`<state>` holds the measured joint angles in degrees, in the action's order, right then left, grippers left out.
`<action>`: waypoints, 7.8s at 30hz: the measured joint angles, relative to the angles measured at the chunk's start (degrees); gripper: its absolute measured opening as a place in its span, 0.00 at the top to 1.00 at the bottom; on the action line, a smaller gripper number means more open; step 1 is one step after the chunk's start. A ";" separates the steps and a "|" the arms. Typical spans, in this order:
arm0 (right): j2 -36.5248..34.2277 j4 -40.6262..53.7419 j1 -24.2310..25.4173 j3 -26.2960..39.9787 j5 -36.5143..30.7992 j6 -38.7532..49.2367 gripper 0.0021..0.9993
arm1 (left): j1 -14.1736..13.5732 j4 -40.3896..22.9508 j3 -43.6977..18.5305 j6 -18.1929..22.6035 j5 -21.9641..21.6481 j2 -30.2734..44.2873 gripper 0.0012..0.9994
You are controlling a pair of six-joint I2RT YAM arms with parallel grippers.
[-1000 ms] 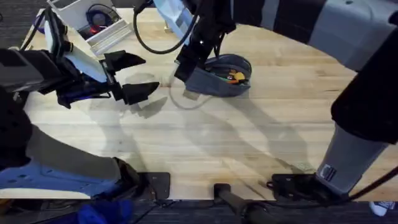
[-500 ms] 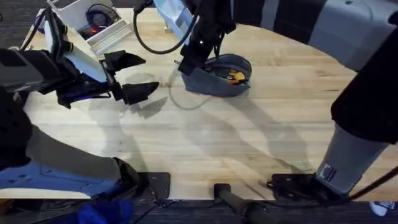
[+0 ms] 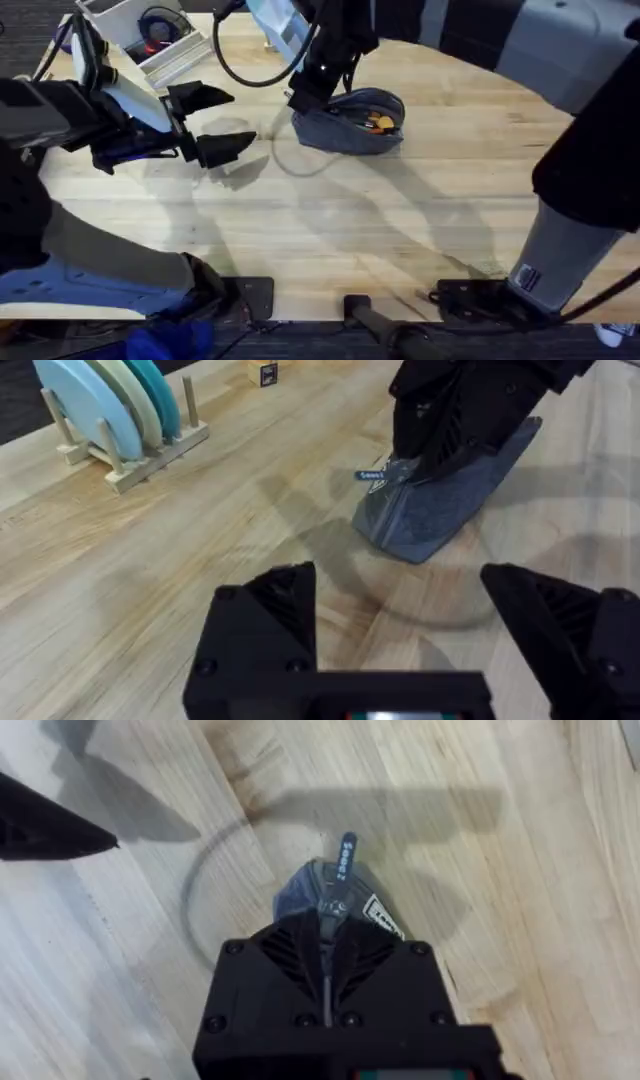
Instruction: Unzip the bag, pick up the pens from the table one at a time and place them inside, then zip the bag closed.
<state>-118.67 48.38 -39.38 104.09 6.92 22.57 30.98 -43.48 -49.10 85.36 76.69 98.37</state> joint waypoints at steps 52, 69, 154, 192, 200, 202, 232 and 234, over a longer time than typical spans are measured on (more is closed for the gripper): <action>-0.07 4.61 -0.20 5.20 -0.02 -1.36 0.97 | 0.00 -0.24 0.00 -0.52 4.85 0.00 0.01; -0.09 4.61 -0.20 5.25 -0.02 -1.36 0.97 | -3.21 4.98 0.00 -1.38 4.50 1.56 0.02; -0.07 13.37 -0.15 6.48 -4.80 -12.11 0.97 | -21.75 30.18 -0.02 -17.07 1.46 8.90 0.96; -0.07 16.74 6.71 6.54 -5.81 -26.69 0.97 | -22.45 30.25 -0.02 -17.07 1.53 8.90 0.96; -0.07 16.64 7.41 6.54 -5.79 -27.34 0.97 | -22.44 30.27 -0.02 -17.07 1.51 8.90 0.96; -0.07 16.13 7.48 6.54 -5.65 -27.57 0.97 | -22.43 30.27 -0.02 -17.07 1.51 8.90 0.96; 12.06 4.28 17.43 -13.93 0.61 -28.74 0.97 | -22.56 29.99 -0.02 -17.08 1.17 8.90 0.96; 12.73 4.28 18.06 -14.74 0.84 -28.70 0.97 | -22.53 29.99 -0.02 -17.07 1.22 8.91 0.96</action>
<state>-105.94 52.66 -21.31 89.35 7.75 -6.13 8.45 -13.50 -49.12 68.29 77.91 107.28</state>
